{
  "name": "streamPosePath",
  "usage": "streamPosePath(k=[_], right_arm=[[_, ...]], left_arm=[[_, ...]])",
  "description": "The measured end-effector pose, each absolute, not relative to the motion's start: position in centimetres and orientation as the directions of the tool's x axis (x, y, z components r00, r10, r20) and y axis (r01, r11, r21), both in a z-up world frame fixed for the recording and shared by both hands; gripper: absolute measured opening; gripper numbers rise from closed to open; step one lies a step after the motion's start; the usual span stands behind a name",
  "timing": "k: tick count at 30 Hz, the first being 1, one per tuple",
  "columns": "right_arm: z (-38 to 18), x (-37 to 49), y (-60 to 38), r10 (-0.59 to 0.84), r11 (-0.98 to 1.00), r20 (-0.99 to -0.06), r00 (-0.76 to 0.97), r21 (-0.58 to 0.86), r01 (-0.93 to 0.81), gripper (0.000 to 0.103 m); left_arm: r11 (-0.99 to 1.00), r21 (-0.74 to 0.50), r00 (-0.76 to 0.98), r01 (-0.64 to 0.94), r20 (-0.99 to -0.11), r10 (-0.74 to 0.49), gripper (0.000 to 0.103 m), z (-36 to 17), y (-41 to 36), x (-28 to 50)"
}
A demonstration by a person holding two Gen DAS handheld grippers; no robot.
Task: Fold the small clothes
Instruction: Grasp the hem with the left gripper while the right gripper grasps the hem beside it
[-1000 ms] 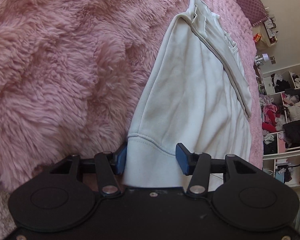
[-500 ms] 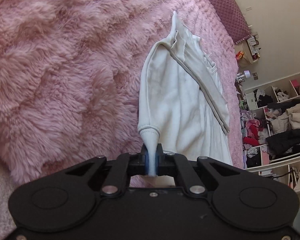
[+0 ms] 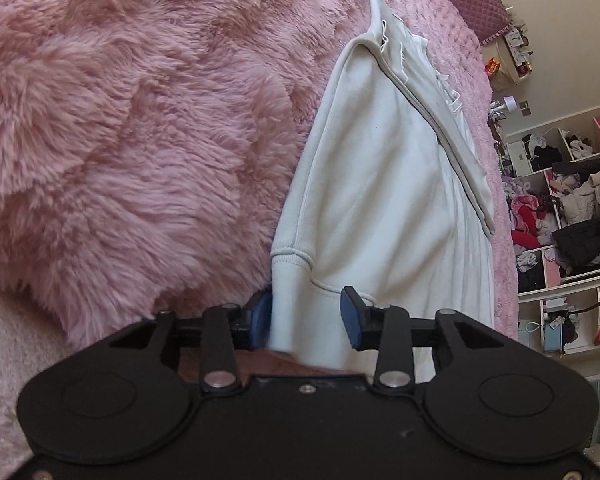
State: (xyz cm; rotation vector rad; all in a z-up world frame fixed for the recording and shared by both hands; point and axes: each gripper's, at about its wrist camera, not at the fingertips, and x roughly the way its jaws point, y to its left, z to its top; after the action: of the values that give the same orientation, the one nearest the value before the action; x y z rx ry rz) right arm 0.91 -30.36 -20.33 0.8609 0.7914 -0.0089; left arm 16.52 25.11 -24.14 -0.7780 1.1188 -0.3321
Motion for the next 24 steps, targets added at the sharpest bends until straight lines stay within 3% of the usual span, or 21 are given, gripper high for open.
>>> streamPosePath(k=[3,5,6,7,8,10,17,24], right_arm=[[-20.3,1.5,-30.2,0.296,0.680,-0.640,0.709,0.663,0.313,0.049],[-20.5,1.8,-30.1,0.309,0.670,-0.644,0.700,0.670,0.320,0.049],[-20.5,2.0,-30.0,0.313,0.666,-0.646,0.696,0.672,0.324,0.048],[-20.4,2.1,-29.9,0.314,0.665,-0.649,0.693,0.671,0.327,0.035],[-20.3,2.3,-29.8,0.316,0.671,-0.654,0.688,0.666,0.325,0.017],[-19.7,2.4,-29.6,0.309,0.690,-0.666,0.679,0.648,0.321,0.012],[-16.7,4.0,-29.9,0.353,0.642,-0.589,0.727,0.718,0.270,0.011],[-13.0,11.4,-33.2,0.324,0.602,-0.470,0.821,0.772,0.204,0.011]], left_arm=[[0.714,-0.688,0.406,-0.129,-0.694,-0.595,0.040,-24.0,23.9,17.5],[0.717,-0.687,0.410,-0.121,-0.692,-0.594,0.033,-23.8,23.3,17.9],[0.726,-0.678,0.418,-0.115,-0.696,-0.584,0.024,-23.6,23.0,18.1],[0.732,-0.672,0.420,-0.108,-0.699,-0.579,0.004,-23.4,22.9,18.3],[0.732,-0.673,0.423,-0.103,-0.696,-0.580,0.004,-23.3,22.9,18.3],[0.732,-0.676,0.438,-0.085,-0.685,-0.582,0.004,-22.6,22.7,18.8],[0.631,-0.770,0.484,-0.091,-0.588,-0.648,0.004,-19.9,23.2,21.3],[0.597,-0.802,0.543,-0.003,-0.503,-0.672,0.004,-16.2,22.1,30.7]])
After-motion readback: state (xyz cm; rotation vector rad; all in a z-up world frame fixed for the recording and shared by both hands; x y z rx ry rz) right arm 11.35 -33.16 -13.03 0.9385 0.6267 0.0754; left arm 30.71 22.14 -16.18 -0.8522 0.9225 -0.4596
